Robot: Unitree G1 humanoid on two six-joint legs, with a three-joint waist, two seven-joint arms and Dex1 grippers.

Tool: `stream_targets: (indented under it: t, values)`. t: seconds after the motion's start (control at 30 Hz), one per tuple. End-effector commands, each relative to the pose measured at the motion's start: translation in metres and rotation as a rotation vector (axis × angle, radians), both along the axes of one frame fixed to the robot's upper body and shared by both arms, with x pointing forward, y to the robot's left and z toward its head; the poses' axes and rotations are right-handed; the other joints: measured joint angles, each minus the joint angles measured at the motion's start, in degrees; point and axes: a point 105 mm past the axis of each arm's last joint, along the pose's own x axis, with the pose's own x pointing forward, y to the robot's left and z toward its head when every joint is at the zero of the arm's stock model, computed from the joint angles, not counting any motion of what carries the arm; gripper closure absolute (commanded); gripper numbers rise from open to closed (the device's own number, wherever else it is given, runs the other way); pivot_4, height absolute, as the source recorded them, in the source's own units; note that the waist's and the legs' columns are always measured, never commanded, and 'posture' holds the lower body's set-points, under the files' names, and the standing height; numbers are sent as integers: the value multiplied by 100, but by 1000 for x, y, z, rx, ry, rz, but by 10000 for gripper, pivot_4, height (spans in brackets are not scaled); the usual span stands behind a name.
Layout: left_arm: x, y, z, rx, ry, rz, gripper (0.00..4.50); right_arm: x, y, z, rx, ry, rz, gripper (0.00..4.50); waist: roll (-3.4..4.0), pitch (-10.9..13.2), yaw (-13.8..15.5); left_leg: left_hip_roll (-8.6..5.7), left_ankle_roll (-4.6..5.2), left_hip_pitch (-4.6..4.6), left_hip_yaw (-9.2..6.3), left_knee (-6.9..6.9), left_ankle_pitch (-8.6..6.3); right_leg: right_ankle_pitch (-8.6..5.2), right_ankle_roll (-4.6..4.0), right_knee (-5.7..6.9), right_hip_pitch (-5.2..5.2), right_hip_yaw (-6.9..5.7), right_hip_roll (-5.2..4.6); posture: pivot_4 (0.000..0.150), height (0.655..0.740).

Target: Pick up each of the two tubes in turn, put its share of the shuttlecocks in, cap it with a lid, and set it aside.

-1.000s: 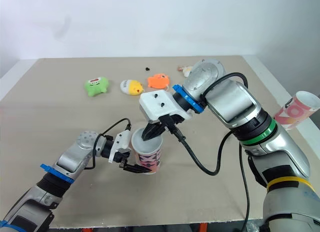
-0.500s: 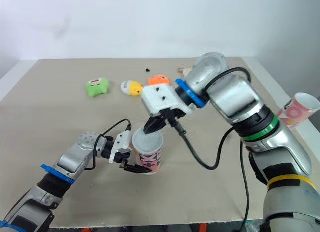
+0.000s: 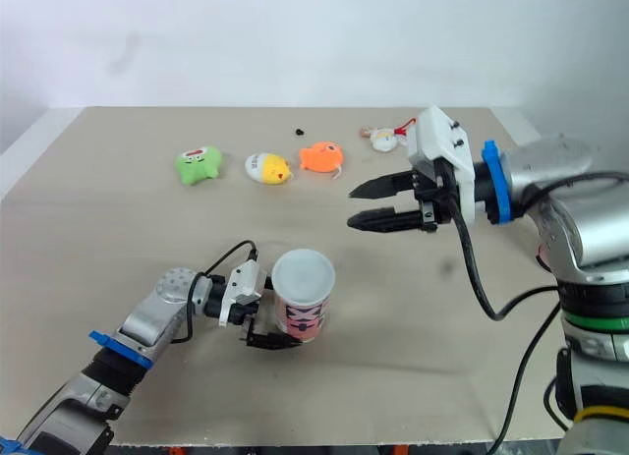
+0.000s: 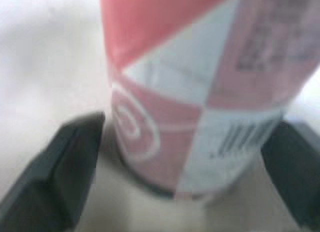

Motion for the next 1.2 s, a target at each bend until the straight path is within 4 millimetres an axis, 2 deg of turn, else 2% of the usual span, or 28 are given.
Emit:
stream_targets:
  t: [0.03,0.07,0.1,0.23,0.33,0.5,0.67,0.73,0.83,0.97,1.2]
  values:
    - [7,11,-5,34,3,38,0,-3,-10,6,0,-65,-79,6058,5,4,-2,0,0,0,0,0,0,0,1,0,0,0,1,1500,7400]
    - [7,12,-4,36,-4,39,0,-4,-15,1,3,-48,-104,1366,7,5,-9,-2,0,0,2,-3,0,5,9,0,-3,2,1,1500,7400]
    - [9,14,-4,40,-19,44,0,-4,-19,-3,7,-32,-124,544,7,5,-10,-5,0,1,6,-3,0,9,16,0,-5,3,4,1500,7400]
    - [6,23,-2,49,-35,40,0,-12,-33,-21,17,50,-171,544,4,9,-7,-3,0,-1,3,-10,0,8,13,0,-6,2,15,1500,7400]
    - [-3,31,5,40,-26,13,0,-21,-42,-40,2,129,-186,544,2,10,-14,3,-1,-1,3,-15,-1,1,8,0,-5,3,30,1500,7400]
    - [-18,57,7,103,-7,2,0,-36,-38,-72,-16,252,-152,544,8,16,-14,8,0,-2,0,-23,-3,-9,6,1,-8,3,37,1500,7400]
    - [-15,83,30,58,-43,80,0,-37,-25,-97,29,281,-146,544,-16,36,-15,16,0,0,-2,-21,-3,-9,1,1,-8,-2,39,1500,7400]
    - [-15,93,56,-41,-62,116,0,-30,-12,-99,119,267,-165,544,-12,44,-9,16,0,-3,-2,-20,-3,-8,3,0,-9,-3,34,1500,7400]
    - [-20,105,91,-161,-51,160,0,-33,3,-123,89,282,-145,544,-20,54,-8,22,-1,-20,-4,-13,-4,-5,14,1,-20,-2,25,1500,7400]
    - [-28,108,105,-179,-55,182,0,-41,17,-132,92,311,-87,544,-20,55,-7,5,-9,-33,-6,-14,-8,-20,31,1,-27,-2,11,1500,7400]
    - [-34,97,120,-192,-71,156,0,-43,48,-138,126,291,-4,544,-33,62,-5,-3,-15,-41,-31,-2,-12,-20,39,1,-24,-5,8,1500,7400]
